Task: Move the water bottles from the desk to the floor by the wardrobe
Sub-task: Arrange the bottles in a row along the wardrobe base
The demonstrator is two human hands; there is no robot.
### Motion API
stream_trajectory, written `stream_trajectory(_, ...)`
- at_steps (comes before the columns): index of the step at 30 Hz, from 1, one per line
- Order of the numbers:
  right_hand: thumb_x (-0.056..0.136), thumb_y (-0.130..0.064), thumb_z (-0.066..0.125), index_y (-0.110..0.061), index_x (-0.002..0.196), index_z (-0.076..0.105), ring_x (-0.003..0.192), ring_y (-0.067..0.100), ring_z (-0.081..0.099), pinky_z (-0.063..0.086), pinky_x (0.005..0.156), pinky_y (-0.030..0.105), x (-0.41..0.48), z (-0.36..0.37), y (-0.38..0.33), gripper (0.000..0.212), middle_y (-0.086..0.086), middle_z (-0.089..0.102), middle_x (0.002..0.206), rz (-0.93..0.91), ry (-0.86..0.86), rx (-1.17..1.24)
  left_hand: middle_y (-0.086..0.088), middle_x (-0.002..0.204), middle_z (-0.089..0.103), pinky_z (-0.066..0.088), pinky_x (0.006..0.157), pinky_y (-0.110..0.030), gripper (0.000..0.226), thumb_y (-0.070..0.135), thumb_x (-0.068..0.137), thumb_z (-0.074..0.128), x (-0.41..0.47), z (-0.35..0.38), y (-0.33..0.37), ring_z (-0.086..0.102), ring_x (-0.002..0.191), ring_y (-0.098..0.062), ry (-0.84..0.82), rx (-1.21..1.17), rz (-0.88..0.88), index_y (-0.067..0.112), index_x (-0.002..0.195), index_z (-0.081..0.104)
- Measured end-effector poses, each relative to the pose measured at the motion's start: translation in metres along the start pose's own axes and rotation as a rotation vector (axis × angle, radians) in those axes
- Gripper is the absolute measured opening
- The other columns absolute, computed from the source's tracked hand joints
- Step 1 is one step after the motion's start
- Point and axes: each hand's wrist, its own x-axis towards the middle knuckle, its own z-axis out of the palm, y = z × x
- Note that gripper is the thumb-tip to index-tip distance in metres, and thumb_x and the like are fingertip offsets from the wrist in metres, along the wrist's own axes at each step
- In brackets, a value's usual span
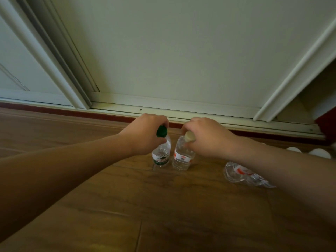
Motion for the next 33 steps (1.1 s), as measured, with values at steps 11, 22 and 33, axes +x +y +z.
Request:
stream_trajectory(11, 0.085, -0.04, 0.069, -0.024, 0.108, 0.064, 0.085, 0.01, 0.056, 0.045, 0.064, 0.024, -0.014, -0.005, 0.015, 0.028, -0.006, 0.063, 0.099, 0.102, -0.005, 0.036, 0.01, 0.103, 0.06, 0.05, 0.082, -0.025, 0.035, 0.024, 0.085, 0.074, 0.001, -0.003, 0.017, 0.056, 0.093, -0.01, -0.006, -0.003, 0.053, 0.028, 0.116, 0.06)
stream_trajectory(22, 0.081, -0.053, 0.07, -0.021, 0.094, 0.067, 0.076, 0.009, 0.057, 0.044, 0.059, 0.025, -0.033, -0.016, 0.034, 0.036, -0.006, 0.063, 0.083, 0.197, 0.034, 0.001, 0.01, 0.106, 0.061, 0.053, 0.084, -0.027, 0.036, 0.021, 0.084, 0.075, 0.009, 0.012, 0.044, 0.057, 0.095, -0.009, -0.074, -0.046, 0.121, 0.03, 0.115, 0.06)
stream_trajectory(33, 0.082, -0.056, 0.065, -0.021, 0.089, 0.063, 0.071, 0.011, 0.057, 0.051, 0.061, 0.031, -0.043, -0.012, 0.035, 0.035, -0.004, 0.061, 0.077, 0.168, 0.024, -0.038, 0.012, 0.106, 0.062, 0.051, 0.081, -0.024, 0.036, 0.017, 0.084, 0.073, 0.015, 0.023, 0.052, 0.058, 0.093, -0.008, -0.09, -0.037, 0.149, 0.03, 0.116, 0.062)
